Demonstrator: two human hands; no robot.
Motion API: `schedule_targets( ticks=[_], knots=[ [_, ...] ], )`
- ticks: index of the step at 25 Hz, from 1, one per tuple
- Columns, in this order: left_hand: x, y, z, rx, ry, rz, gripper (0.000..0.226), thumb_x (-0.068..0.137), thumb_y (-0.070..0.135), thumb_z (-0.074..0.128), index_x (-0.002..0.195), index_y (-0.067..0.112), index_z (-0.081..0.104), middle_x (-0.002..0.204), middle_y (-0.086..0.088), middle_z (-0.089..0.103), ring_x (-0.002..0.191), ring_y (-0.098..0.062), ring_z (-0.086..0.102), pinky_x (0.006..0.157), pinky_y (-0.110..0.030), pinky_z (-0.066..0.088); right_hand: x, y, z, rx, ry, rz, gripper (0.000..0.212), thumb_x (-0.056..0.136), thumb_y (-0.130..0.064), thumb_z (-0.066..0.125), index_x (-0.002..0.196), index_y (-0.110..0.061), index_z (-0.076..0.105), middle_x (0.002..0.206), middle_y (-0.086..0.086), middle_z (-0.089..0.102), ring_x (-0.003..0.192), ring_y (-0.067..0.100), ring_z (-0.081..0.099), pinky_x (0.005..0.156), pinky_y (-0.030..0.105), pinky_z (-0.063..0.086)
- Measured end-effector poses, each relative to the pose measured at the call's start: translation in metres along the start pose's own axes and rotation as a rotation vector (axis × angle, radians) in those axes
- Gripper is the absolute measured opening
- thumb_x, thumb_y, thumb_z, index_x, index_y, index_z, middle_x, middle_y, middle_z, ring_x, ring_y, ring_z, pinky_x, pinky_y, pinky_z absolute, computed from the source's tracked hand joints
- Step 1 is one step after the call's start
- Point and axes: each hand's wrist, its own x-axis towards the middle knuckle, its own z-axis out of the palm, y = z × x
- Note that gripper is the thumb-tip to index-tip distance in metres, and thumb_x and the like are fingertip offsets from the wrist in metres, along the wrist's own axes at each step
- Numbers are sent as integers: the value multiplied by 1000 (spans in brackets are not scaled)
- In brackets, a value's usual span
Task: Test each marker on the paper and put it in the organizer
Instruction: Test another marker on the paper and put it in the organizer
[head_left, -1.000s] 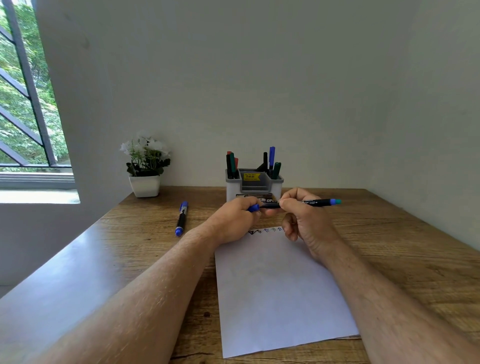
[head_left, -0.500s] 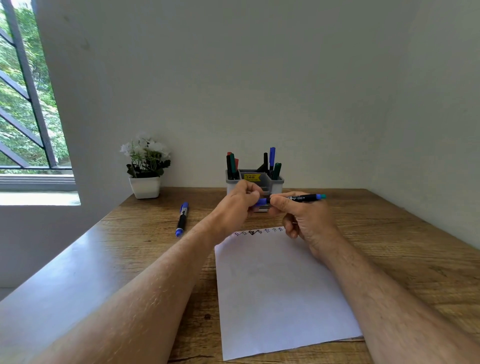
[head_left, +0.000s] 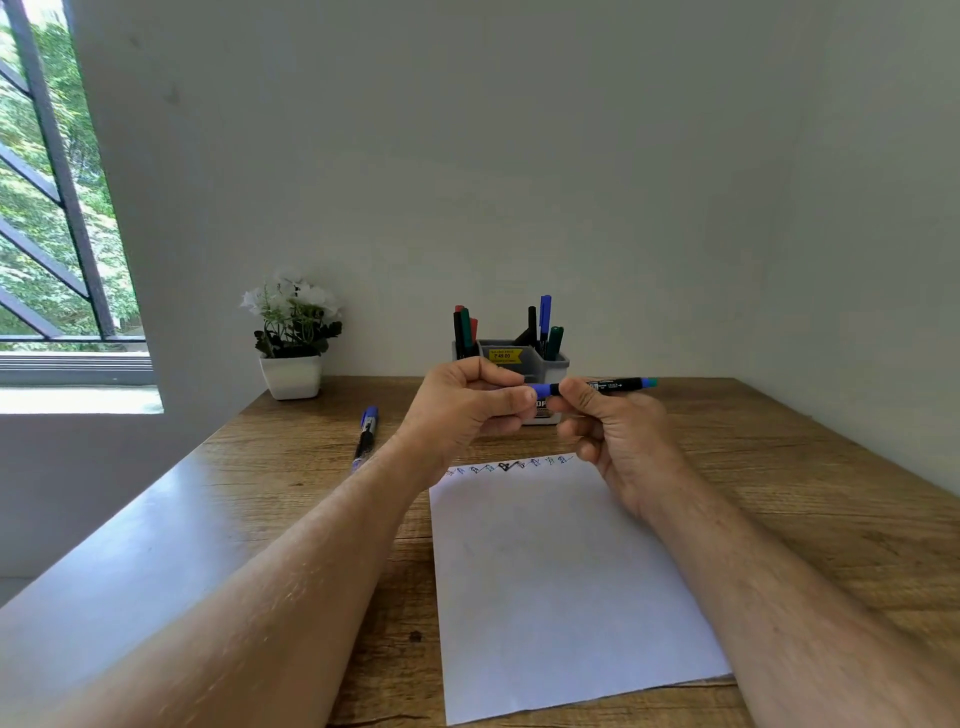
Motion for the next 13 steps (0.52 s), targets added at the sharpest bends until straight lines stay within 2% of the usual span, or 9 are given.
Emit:
schedule_targets(
  ticks=[5,8,11,13],
  knots=[
    [-1,-1,2,67,-34,-4,18,74,-5,77,87,2,66,89,-18,75,76,-24,74,65,-27,61,-2,1,-4,-34,-1,25,19,85,-13,73,98,1,72,77,14,75,53,12,68,29,17,33],
    [-1,-1,5,80,-35,-6,19,74,-4,78,88,0,66,85,-15,75,73,-21,74,63,-25,60,-3,-1,-3,-26,-21,34,20,87,-14,71,97,3,72,79,16,75,52,12,68,29,17,33],
    [-2,3,6,22,20,42,20,76,2,79,92,2,67,81,-11,76,71,-18,73,63,-24,59,-5,-2,6,-15,-44,34,24,90,-24,68,97,-1,71,85,15,77,48,12,66,29,17,33],
    [1,3,6,-33,80,112,16,78,5,78,92,7,71,81,-9,75,72,-17,70,70,-27,59,-6,-1,11,-63,-36,11,30,91,-33,67,93,-4,71,78,13,76,43,13,62,30,18,34]
  ],
)
